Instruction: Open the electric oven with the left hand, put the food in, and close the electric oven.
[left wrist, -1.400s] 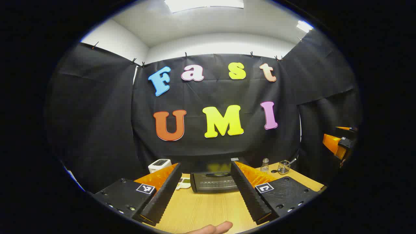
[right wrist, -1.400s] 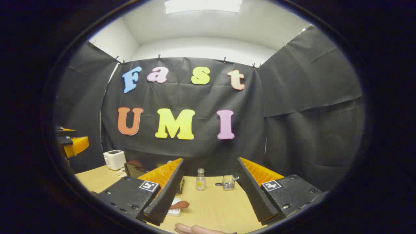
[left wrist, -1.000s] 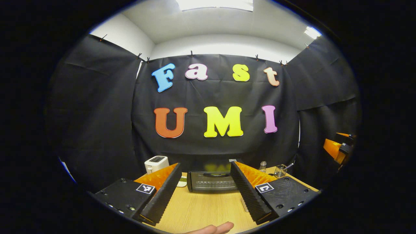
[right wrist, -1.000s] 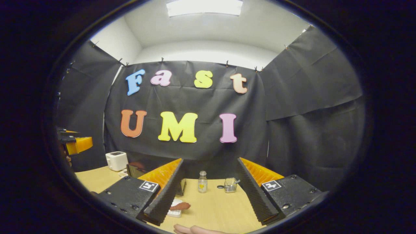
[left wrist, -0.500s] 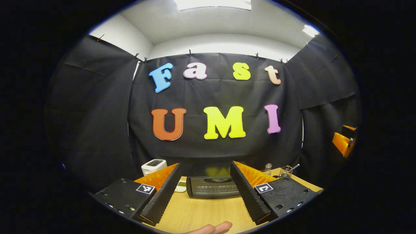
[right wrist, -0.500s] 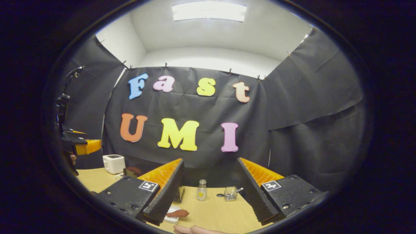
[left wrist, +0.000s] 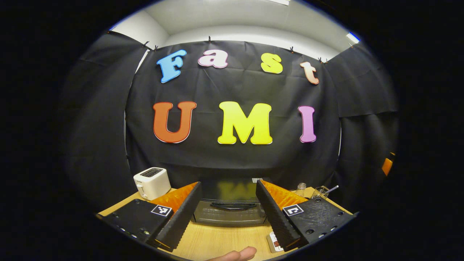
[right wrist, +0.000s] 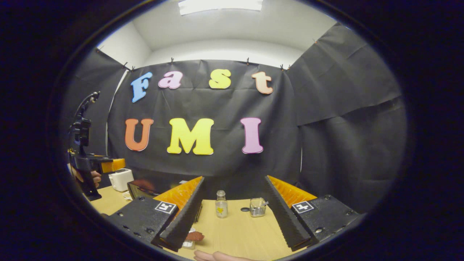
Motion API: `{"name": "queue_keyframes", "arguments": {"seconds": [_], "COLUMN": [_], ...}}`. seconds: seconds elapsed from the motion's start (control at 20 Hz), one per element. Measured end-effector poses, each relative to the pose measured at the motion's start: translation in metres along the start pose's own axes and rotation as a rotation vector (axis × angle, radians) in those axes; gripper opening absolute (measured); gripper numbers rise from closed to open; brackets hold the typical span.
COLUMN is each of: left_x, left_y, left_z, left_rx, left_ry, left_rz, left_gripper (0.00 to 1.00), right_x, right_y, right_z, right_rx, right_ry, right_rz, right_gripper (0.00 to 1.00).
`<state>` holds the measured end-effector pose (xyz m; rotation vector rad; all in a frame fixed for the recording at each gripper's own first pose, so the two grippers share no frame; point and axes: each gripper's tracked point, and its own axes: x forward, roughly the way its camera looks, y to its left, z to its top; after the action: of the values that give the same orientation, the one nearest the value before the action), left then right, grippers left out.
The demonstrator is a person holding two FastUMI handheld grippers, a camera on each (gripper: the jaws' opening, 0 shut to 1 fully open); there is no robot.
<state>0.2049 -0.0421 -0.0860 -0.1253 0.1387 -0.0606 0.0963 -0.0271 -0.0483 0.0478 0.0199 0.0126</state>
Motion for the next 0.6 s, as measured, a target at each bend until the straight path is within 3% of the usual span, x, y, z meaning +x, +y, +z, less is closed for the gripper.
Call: {"name": "queue_keyframes", "arguments": {"seconds": [0.3, 0.6], "left_x": [0.089, 0.123], "left_y": [-0.005, -0.006], "left_z": [-0.057, -0.121], "left_rx": [-0.014, -0.025], "left_ry": [0.139, 0.302], "left_rz": [-0.005, -0.011], "left_gripper": [0.95, 0.95], "right_x": [0.021, 0.019], "right_y": [-0.025, -0.041], "right_z": [-0.022, -0.032], "right_rx": [0.014, 0.034], "right_ry": [0.052, 0.058], "right_rz": [-0.012, -0.031], "right_gripper": [1.00, 1.00]}}
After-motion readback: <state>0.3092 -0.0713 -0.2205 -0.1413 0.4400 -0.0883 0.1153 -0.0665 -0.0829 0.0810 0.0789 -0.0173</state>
